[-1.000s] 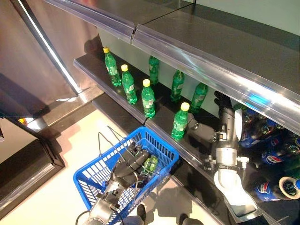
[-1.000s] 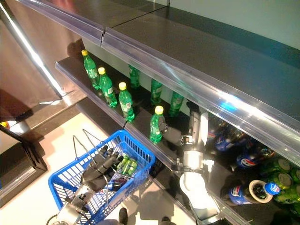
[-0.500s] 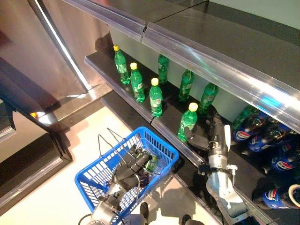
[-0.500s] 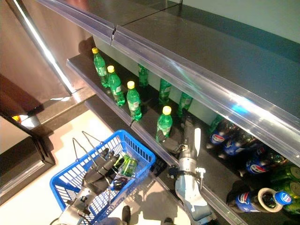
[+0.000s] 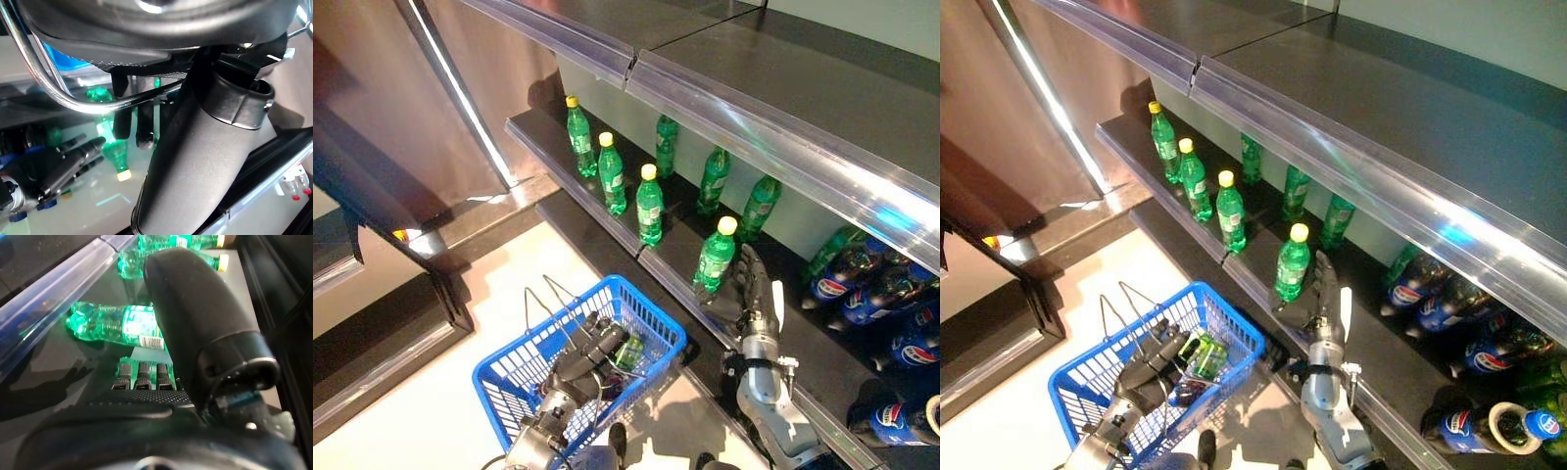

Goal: Pick up the drink and place into the basket.

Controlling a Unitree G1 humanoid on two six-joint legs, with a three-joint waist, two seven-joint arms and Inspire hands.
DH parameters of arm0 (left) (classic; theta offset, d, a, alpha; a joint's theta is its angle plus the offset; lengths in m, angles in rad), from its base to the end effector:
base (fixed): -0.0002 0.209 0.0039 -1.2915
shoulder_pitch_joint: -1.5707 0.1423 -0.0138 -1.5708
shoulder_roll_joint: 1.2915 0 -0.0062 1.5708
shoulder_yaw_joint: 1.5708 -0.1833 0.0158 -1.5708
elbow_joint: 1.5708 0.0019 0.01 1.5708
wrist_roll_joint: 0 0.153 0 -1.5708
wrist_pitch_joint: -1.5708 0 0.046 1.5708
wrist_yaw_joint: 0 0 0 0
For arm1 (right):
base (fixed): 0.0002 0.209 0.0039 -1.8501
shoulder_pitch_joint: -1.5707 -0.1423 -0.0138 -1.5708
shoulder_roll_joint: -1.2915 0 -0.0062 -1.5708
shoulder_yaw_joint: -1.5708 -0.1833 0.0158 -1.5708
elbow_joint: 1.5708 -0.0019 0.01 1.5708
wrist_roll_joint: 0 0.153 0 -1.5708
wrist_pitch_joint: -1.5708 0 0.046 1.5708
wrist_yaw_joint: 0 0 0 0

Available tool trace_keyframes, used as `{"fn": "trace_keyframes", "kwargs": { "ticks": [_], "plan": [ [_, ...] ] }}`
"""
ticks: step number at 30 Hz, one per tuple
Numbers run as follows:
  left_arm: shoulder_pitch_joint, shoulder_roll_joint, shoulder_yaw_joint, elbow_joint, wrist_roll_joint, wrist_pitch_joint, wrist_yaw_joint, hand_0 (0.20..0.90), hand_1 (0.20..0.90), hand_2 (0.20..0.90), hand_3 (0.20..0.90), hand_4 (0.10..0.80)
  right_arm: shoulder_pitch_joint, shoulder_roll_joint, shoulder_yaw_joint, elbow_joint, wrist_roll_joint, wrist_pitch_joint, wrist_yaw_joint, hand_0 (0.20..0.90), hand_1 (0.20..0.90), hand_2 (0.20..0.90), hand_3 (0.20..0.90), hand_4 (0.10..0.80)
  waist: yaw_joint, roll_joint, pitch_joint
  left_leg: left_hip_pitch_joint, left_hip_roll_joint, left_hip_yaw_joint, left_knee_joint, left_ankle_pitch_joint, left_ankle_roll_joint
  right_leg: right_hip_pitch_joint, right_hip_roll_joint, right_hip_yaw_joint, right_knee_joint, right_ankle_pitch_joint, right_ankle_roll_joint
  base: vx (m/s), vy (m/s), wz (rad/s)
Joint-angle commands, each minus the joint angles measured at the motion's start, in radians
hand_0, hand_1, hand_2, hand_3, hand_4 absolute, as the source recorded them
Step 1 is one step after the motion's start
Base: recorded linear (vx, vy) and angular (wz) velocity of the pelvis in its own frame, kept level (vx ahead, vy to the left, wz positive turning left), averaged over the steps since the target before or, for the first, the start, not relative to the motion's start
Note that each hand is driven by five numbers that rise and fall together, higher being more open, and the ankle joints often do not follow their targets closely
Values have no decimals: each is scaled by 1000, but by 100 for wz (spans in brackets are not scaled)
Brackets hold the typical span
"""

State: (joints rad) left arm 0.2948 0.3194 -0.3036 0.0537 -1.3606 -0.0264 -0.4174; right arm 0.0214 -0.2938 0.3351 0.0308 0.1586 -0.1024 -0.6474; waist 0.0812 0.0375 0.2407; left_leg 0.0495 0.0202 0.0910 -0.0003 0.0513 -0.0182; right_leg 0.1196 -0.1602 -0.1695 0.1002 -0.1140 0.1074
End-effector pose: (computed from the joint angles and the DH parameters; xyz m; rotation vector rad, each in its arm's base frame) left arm 0.1364 0.1663 -0.0239 -1.1340 0.2365 -0.3065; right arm 0.2026 -0.1390 0.0265 -0.1207 -0.0147 -0.3246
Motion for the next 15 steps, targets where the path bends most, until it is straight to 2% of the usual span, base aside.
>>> {"fn": "trace_keyframes", "kwargs": {
  "ticks": [1, 15],
  "plan": [
    [-116, -55, 23, -330, 1, -105, -170, 300, 300, 300, 200, 100, -48, 7, -40, -41, -25, -86, -86, 900, 900, 900, 900, 800, 35, -2, -64, -22, 63, -72, 133, -47, -66, -70, -106, -14, 4, 182, 52, 71, -19, 4],
    [-87, -53, -4, -333, 27, -67, -148, 300, 300, 300, 200, 100, -55, 33, -74, -1, -23, -94, -138, 900, 900, 900, 900, 800, 61, -8, -43, -19, 62, -102, 163, -46, -60, -44, -119, -29, 11, 195, 72, 69, -17, 5]
  ]
}}
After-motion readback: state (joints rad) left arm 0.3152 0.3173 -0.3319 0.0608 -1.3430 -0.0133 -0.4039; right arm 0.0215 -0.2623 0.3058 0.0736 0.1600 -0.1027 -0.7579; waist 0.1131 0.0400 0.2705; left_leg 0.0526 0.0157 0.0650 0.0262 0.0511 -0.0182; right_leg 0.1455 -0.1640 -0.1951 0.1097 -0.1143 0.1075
